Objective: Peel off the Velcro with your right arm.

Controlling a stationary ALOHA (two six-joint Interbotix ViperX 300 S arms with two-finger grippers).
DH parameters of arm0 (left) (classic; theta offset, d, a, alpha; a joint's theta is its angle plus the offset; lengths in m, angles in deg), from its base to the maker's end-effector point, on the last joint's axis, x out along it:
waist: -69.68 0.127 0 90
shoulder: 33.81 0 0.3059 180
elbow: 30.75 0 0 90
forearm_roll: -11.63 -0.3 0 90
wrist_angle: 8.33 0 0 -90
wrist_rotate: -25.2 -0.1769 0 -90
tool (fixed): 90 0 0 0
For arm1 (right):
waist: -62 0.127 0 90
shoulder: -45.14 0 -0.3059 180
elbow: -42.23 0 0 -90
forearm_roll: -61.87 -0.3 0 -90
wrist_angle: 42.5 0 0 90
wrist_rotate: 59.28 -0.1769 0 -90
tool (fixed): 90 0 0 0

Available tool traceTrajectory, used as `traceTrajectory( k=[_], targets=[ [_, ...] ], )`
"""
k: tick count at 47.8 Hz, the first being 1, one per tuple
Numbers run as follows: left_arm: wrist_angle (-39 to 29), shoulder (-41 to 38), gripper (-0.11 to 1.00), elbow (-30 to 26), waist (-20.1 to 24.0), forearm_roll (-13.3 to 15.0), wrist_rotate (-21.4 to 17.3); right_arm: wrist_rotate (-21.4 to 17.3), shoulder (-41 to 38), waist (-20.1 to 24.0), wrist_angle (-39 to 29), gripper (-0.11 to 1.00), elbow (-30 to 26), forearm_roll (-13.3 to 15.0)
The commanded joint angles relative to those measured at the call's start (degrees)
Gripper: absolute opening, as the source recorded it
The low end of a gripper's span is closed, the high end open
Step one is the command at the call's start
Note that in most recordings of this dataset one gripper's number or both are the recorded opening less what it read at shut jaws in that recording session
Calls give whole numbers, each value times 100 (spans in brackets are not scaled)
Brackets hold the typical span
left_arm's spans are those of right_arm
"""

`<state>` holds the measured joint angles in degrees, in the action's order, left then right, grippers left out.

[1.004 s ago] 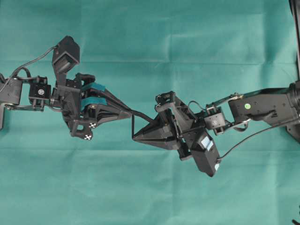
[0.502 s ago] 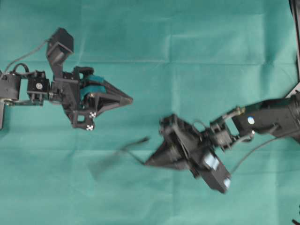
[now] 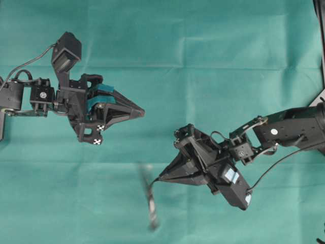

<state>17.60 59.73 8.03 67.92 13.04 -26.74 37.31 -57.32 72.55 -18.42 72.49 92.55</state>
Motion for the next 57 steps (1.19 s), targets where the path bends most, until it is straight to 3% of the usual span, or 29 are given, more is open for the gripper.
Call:
traceTrajectory(
  k=[1, 18, 28, 40, 57],
  targets=[
    [53, 79, 0, -53, -18, -18, 0, -18, 211, 9, 0, -9, -44, 0],
    [53, 105, 0, 9, -26, -18, -18, -44, 475, -123, -334, -9, 18, -70],
    [53, 123, 0, 9, -70, -35, -114, -211, 791, -475, -237, -9, 237, -264],
    [53, 132, 0, -18, -220, -26, -747, -492, 1011, -967, 132, -9, 439, -519],
    [53, 132, 0, 62, -299, -26, -1925, -1151, 1020, -1600, 510, -9, 633, -1362]
  ],
)
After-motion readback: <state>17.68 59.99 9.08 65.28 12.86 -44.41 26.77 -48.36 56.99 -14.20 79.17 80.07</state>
